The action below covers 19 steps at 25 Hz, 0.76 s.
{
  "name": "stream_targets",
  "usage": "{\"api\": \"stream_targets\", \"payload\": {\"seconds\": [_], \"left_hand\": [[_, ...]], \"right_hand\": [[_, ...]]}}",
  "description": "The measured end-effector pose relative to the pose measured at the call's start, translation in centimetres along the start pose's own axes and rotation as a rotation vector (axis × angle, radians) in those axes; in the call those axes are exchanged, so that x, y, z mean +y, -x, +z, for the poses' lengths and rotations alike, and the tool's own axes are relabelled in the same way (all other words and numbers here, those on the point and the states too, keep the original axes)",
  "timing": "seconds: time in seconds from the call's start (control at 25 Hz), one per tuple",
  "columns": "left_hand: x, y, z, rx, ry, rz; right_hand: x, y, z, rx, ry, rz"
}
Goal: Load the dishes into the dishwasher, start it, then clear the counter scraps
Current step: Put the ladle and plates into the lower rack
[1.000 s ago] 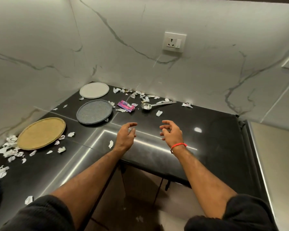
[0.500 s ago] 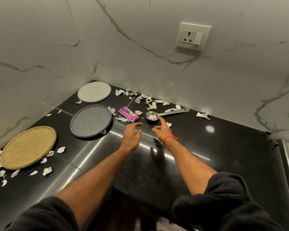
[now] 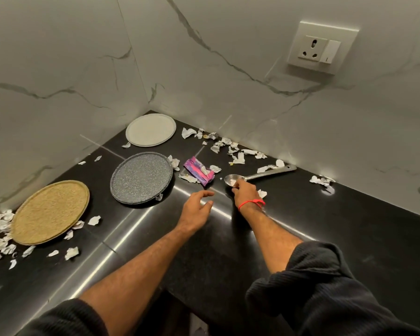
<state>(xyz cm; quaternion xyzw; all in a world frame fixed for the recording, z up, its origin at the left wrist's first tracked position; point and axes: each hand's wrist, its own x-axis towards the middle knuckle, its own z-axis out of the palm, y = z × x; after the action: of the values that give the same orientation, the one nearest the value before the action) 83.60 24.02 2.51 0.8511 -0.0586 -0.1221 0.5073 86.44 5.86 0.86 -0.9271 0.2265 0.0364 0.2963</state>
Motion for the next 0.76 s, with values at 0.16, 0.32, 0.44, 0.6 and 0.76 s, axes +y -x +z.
{"api": "stream_targets", "payload": {"seconds": [0.16, 0.32, 0.44, 0.6, 0.76], "left_hand": [[0.3, 0.5, -0.2, 0.011, -0.026, 0.087], [1.7, 1.5, -1.5, 0.082, -0.208, 0.281], [2.7, 2.8, -2.9, 0.12, -0.459, 0.305], [2.2, 5.4, -3.6, 0.038, -0.674, 0.378], [0.8, 9.3, -3.6, 0.029, -0.708, 0.552]], "right_hand": [[-1.3, 3.3, -1.8, 0.385, -0.418, -0.198], [-4.6, 7.0, -5.6, 0.69, -1.01, -0.123], [-4.7, 10.2, -7.0, 0.564, -1.449, 0.105], [-3.8, 16.0, -7.1, 0.338, -1.803, 0.298], [-2.1, 21.9, -6.7, 0.321, -1.866, 0.26]]}}
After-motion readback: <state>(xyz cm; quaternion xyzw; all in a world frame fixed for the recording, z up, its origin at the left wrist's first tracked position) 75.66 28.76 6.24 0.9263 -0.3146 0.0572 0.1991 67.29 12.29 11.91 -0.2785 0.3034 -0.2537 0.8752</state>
